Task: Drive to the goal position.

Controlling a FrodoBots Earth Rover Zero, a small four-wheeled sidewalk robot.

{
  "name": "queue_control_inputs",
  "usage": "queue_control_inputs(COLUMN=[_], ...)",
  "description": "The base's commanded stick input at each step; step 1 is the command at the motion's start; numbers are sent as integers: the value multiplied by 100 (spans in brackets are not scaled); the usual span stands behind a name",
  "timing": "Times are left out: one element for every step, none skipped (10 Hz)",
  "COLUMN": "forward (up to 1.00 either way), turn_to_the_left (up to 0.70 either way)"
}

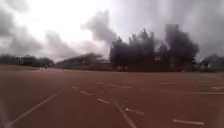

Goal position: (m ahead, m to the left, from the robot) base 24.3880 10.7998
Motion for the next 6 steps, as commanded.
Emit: queue_control_inputs(forward=[85, 85, 85, 85, 85, 85], turn_to_the_left=[0, -12, -29, -34, -34, -34])
